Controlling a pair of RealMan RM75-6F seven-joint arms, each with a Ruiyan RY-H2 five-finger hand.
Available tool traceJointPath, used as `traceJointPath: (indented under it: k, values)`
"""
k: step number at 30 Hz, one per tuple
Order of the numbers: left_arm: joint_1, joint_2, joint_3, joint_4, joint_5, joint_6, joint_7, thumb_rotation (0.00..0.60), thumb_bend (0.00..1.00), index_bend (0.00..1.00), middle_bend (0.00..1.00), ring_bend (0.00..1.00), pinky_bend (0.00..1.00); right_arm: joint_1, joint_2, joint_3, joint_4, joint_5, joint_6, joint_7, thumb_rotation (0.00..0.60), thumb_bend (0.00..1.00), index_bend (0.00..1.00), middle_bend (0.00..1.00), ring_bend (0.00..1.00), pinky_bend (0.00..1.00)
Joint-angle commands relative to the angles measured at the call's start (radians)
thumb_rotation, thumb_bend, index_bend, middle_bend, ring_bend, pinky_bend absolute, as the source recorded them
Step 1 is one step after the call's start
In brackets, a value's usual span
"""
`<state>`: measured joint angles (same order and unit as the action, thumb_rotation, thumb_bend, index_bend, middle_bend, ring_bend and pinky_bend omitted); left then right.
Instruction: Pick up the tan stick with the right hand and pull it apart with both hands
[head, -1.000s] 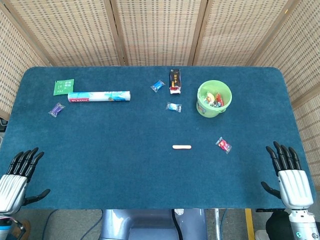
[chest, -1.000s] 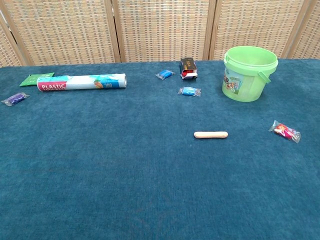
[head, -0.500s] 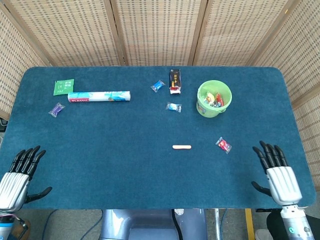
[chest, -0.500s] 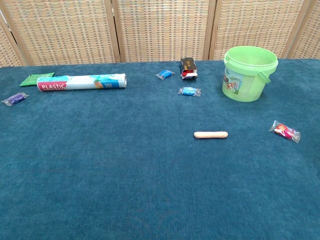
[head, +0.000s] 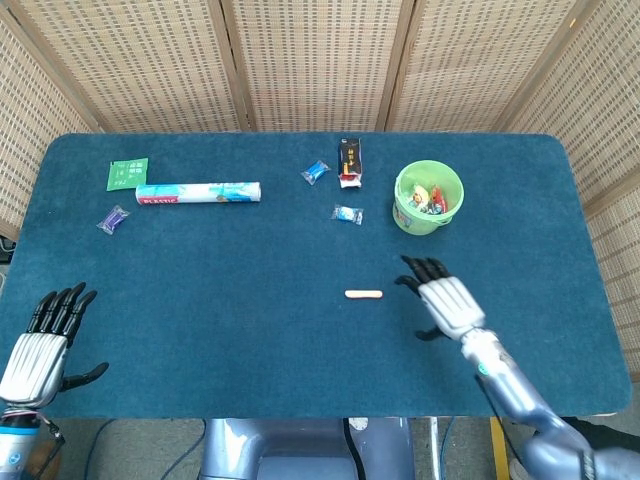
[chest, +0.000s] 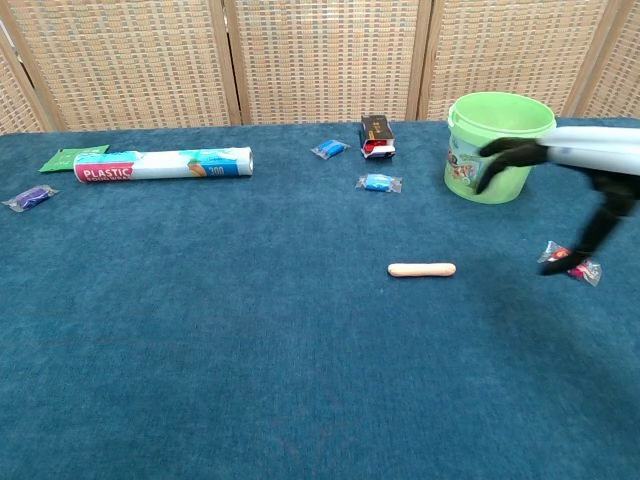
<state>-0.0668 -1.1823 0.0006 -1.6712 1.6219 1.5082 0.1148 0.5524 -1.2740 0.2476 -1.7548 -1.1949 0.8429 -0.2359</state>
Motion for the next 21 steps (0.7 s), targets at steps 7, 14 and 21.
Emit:
traceJointPath:
  k: [7,14,21]
  values:
    - [-0.011,-0.013,-0.014,0.004,-0.044,-0.026,0.028,0.600,0.00,0.00,0.00,0.00,0.00,0.150,-0.194,0.068,0.216,0.189,-0.079,0.053,0.600,0.30,0.36,0.00,0.00,0.00]
    - [-0.019,-0.015,-0.020,0.006,-0.072,-0.045,0.029,0.600,0.00,0.00,0.00,0.00,0.00,0.201,-0.283,0.048,0.327,0.283,-0.085,0.015,0.600,0.36,0.44,0.00,0.00,0.00]
    - [-0.027,-0.019,-0.020,0.008,-0.081,-0.057,0.035,0.600,0.00,0.00,0.00,0.00,0.00,0.227,-0.351,0.004,0.410,0.322,-0.061,-0.038,0.600,0.42,0.46,0.00,0.00,0.00]
